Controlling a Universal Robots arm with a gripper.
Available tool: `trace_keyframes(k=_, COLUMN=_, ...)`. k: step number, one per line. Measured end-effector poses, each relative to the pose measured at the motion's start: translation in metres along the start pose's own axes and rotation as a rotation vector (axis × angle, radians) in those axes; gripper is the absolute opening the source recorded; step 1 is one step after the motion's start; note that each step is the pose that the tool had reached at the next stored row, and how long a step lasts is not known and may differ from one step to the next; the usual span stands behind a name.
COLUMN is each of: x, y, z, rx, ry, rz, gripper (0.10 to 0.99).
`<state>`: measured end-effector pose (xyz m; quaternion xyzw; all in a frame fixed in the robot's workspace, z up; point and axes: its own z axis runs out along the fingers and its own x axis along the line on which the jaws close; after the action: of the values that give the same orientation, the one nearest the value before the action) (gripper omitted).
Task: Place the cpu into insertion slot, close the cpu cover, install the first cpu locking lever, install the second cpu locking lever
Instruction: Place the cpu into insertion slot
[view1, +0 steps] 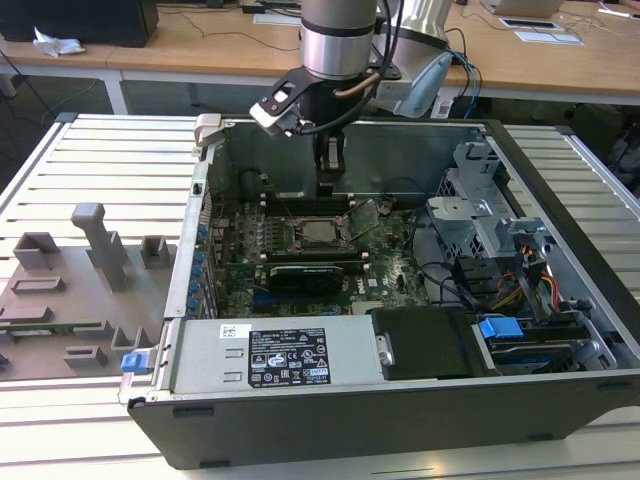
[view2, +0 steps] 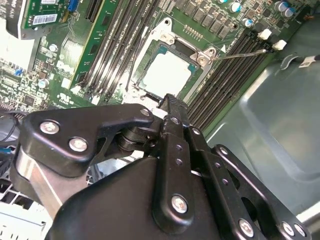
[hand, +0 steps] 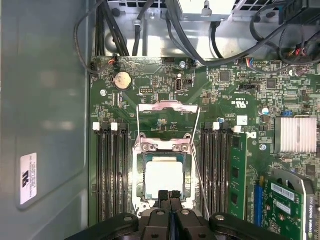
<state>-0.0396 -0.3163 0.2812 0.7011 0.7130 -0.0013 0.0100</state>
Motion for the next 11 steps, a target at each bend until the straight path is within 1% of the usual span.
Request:
trace_keyframes(k=5, x=-0.0001, y=0.0001, z=-0.0061, rx=0.000, ry=0.0001, rz=0.000, gripper=0.106)
trace_keyframes(k=11, x=-0.0002, y=0.0001, z=-0.0100, rx=0.000, ry=0.0000, rz=0.000, gripper=0.106)
